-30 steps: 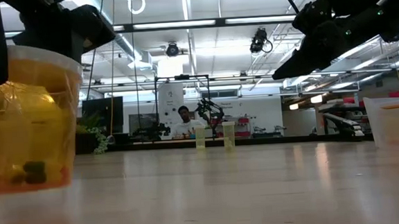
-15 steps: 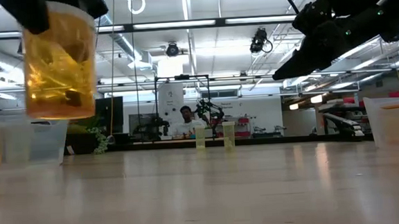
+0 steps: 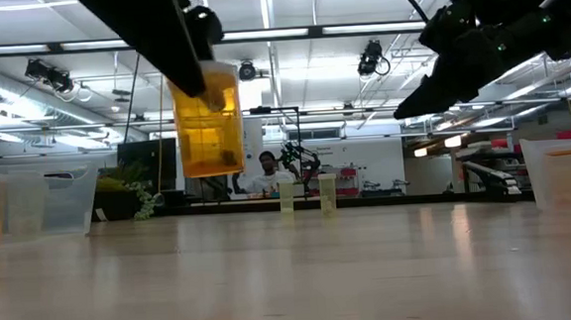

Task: Pick and place medicine bottles into bin by pill shape (circle, oval)
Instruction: Put the big yellow pill bottle into the right transparent bin

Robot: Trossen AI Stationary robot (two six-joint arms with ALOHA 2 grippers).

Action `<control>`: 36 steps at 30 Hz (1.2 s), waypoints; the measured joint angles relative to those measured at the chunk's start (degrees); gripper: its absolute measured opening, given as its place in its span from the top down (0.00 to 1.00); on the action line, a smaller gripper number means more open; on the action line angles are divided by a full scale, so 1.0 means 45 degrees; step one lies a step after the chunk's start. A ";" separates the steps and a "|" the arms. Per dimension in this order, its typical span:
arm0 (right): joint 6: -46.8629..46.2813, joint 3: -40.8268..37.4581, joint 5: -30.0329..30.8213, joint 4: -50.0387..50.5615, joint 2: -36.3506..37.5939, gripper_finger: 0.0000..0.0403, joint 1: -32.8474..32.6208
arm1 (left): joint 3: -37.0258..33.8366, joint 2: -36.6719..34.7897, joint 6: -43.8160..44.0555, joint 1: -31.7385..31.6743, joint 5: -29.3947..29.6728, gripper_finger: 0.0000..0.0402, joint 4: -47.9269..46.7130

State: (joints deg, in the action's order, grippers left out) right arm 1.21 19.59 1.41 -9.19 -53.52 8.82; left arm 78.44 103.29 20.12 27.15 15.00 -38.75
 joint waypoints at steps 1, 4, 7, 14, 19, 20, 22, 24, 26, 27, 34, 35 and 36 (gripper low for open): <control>-0.0107 0.0000 0.0000 0.0085 0.0000 0.47 0.0000 | 0.0000 0.0034 -0.0351 -0.0165 0.0000 0.45 0.0131; -0.0544 0.0000 0.0000 0.0312 0.0000 0.47 -0.0004 | 0.0004 0.0044 -0.1359 -0.0636 -0.0050 0.44 0.0320; -0.1111 0.0000 0.0005 0.0587 -0.0005 0.47 -0.0214 | 0.0004 0.0047 -0.2027 -0.1152 -0.0038 0.42 0.0683; -0.1992 0.0000 0.1211 0.0818 -0.0005 0.47 -0.1774 | 0.0004 0.0286 -0.3547 -0.2206 -0.0539 0.43 0.1853; -0.2770 0.0007 0.2197 0.1218 -0.0005 0.47 -0.2746 | 0.0000 0.0601 -0.4601 -0.2895 -0.1129 0.44 0.2946; -0.2970 0.0019 0.2383 0.1398 -0.0005 0.47 -0.2916 | 0.0009 0.0695 -0.4639 -0.3028 -0.1260 0.43 0.3317; -0.3341 0.0019 0.2715 0.1617 -0.0005 0.47 -0.3312 | 0.0008 0.0783 -0.4817 -0.3273 -0.1536 0.42 0.3359; -0.3613 0.0019 0.3091 0.1742 -0.0005 0.47 -0.3705 | 0.0014 0.0915 -0.5103 -0.3475 -0.1748 0.41 0.3689; -0.3772 0.0019 0.3441 0.1760 -0.0005 0.47 -0.4091 | 0.0005 0.1009 -0.5571 -0.3615 -0.1781 0.42 0.3767; -0.3843 0.0019 0.3632 0.1767 -0.0005 0.47 -0.4239 | -0.0010 0.1063 -0.5694 -0.3679 -0.1818 0.42 0.3769; -0.4301 0.0019 0.4182 0.1955 -0.0005 0.47 -0.4775 | 0.0006 0.1388 -0.6383 -0.4109 -0.2051 0.44 0.4202; -0.4345 0.0019 0.4196 0.1962 -0.0005 0.47 -0.4779 | 0.0000 0.1397 -0.6392 -0.4129 -0.2068 0.43 0.4167; -0.4402 0.0019 0.4198 0.1977 -0.0005 0.47 -0.4793 | 0.0005 0.1442 -0.6419 -0.4158 -0.2070 0.42 0.4281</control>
State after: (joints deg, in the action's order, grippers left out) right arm -18.60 19.68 20.30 -0.30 -53.54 -12.75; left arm 78.46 109.78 -8.77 8.43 5.68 -19.48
